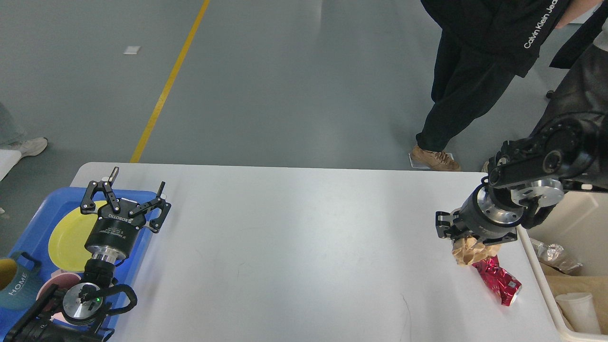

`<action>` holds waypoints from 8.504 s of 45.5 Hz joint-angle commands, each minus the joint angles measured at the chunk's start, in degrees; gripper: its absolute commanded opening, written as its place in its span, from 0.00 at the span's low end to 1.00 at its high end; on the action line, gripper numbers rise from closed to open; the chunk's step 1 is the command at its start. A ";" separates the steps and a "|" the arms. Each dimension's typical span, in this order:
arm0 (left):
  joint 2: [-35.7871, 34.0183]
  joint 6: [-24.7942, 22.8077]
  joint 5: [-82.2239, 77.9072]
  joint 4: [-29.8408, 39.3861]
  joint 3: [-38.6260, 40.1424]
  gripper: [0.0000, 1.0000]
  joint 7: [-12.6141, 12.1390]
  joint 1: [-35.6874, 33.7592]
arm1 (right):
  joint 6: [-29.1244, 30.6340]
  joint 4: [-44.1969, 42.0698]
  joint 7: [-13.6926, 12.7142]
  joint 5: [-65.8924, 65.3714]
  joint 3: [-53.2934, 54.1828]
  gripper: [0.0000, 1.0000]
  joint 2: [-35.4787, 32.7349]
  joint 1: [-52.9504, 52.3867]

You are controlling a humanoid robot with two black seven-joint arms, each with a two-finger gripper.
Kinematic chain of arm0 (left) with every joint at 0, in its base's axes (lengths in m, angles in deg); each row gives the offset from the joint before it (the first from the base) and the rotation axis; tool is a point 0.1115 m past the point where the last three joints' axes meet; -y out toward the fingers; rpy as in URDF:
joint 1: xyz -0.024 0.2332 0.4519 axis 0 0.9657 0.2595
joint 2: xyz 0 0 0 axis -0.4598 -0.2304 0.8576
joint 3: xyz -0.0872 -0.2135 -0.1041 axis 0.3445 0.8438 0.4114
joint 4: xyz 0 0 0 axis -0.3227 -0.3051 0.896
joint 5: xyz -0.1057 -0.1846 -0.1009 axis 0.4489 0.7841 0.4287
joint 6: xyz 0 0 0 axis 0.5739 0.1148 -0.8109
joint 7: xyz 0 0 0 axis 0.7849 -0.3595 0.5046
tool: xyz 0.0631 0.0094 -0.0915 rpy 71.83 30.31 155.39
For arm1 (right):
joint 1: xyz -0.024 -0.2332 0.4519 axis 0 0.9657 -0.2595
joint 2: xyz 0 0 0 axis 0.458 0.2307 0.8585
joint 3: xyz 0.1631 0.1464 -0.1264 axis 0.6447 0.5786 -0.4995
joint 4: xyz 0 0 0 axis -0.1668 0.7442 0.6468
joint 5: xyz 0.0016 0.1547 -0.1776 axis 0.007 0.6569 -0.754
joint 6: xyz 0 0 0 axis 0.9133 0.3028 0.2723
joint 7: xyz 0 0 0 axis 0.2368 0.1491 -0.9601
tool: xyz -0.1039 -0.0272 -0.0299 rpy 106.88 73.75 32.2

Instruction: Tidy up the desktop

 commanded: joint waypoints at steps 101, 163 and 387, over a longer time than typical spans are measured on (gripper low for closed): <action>-0.03 0.00 0.00 0.00 -0.09 0.97 0.00 0.01 | -13.78 -75.84 11.63 -7.89 15.73 0.00 -7.04 78.11; -0.03 0.00 0.00 0.00 -0.09 0.97 0.00 0.01 | 1.42 -38.69 10.49 -29.51 1.86 1.00 -22.86 31.47; 0.05 0.00 0.00 0.00 -0.09 0.97 0.09 0.01 | 11.44 -5.10 14.00 -9.74 -18.27 0.00 -18.02 -4.84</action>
